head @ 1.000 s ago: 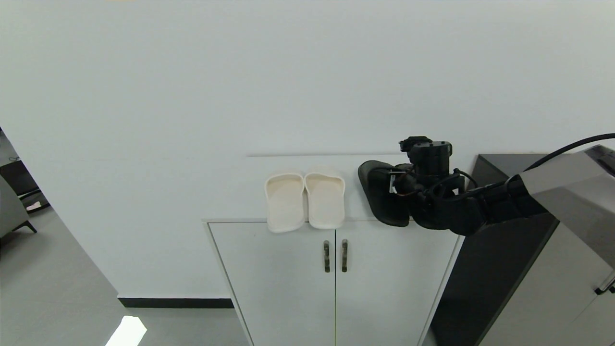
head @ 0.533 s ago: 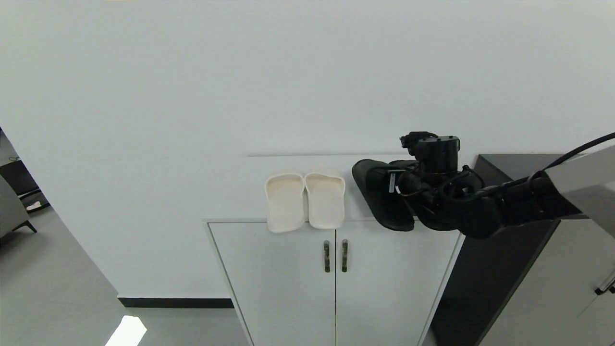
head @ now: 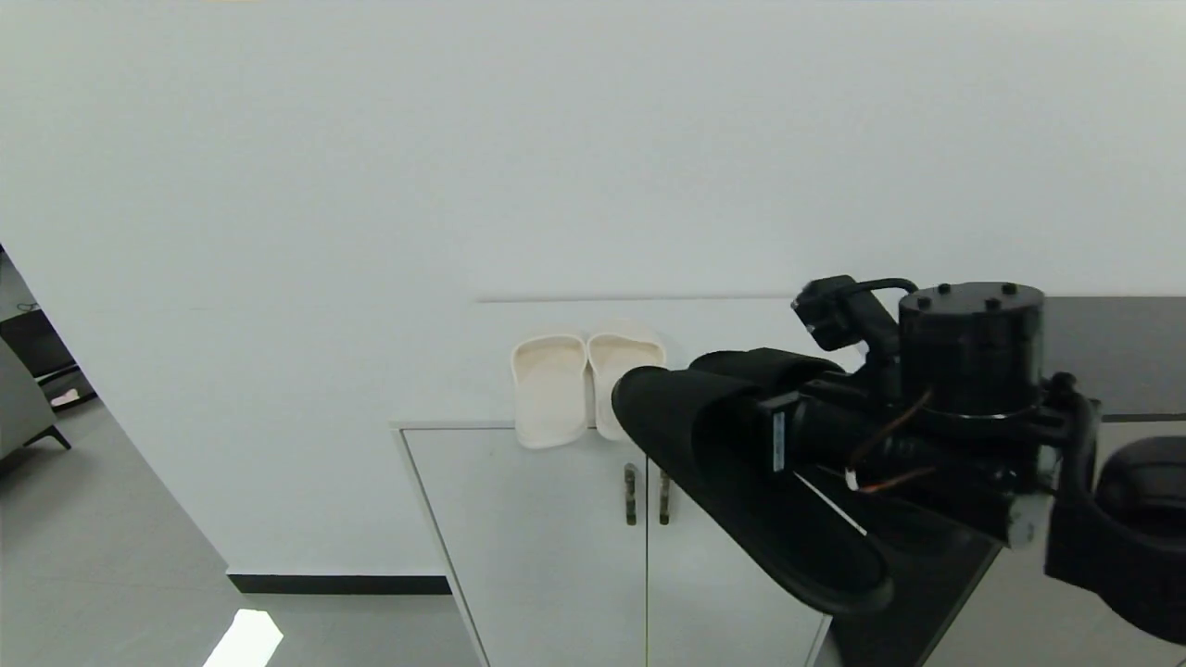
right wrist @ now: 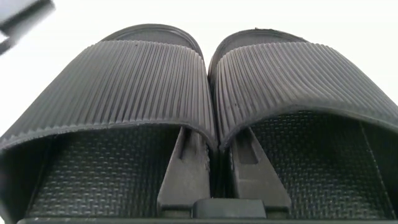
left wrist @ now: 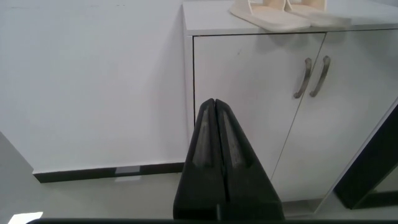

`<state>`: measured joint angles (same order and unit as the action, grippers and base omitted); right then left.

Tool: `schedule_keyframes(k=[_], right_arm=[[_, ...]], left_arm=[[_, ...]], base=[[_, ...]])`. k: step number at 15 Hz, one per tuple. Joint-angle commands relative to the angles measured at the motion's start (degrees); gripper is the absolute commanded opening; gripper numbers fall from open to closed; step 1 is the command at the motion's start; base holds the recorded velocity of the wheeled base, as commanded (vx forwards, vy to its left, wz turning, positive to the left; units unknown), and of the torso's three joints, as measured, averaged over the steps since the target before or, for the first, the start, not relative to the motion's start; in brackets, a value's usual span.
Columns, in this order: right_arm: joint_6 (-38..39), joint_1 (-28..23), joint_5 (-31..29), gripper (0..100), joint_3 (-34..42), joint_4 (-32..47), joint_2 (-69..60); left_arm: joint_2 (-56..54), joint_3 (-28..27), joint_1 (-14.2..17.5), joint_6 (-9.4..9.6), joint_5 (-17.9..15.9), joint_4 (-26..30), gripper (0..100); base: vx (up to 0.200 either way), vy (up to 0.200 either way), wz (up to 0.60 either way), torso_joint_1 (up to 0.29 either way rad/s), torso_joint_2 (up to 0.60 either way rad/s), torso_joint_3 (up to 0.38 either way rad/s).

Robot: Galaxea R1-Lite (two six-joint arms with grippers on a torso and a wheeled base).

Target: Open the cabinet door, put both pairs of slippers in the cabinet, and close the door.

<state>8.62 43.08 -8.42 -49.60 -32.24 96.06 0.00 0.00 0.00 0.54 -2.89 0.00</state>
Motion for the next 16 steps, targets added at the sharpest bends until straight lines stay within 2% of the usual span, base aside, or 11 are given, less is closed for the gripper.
schedule_keyframes(k=[1, 3, 6, 11, 14, 16], right_arm=[[1.9, 4.4, 1.0, 0, 7.2, -0.1, -9.8], [7.3, 6.6, 1.5, 0, 10.3, -0.1, -14.3], [7.6, 6.7, 8.6, 0, 17.0, 0.0, -19.9], [7.5, 6.8, 10.9, 0, 18.8, -0.3, -20.7], [7.2, 6.8, 11.0, 0, 19.4, -0.3, -22.0], [7.2, 6.7, 11.1, 0, 19.7, -0.4, -22.1]], left_arm=[[0.1, 0.0, 0.0, -0.01, 0.0, 0.0, 0], [0.1, 0.0, 0.0, 0.08, -0.1, 0.0, 0], [0.1, 0.0, 0.0, -0.01, -0.3, 0.0, 0], [0.1, 0.0, 0.0, -0.01, -0.4, 0.0, 0], [0.1, 0.0, 0.0, -0.01, -0.3, 0.0, 0], [0.1, 0.0, 0.0, 0.08, -0.4, 0.1, 0]], base=[[0.0, 0.0, 0.0, 0.0, 0.0, 0.0], [0.0, 0.0, 0.0, 0.0, 0.0, 0.0], [-0.2, 0.0, 0.0, 0.002, 0.0, 0.004], [-0.2, 0.0, 0.0, -0.004, 0.0, 0.003], [0.0, 0.0, 0.0, 0.0, 0.0, 0.0], [0.0, -0.2, 0.0, 0.01, 0.0, 0.007]])
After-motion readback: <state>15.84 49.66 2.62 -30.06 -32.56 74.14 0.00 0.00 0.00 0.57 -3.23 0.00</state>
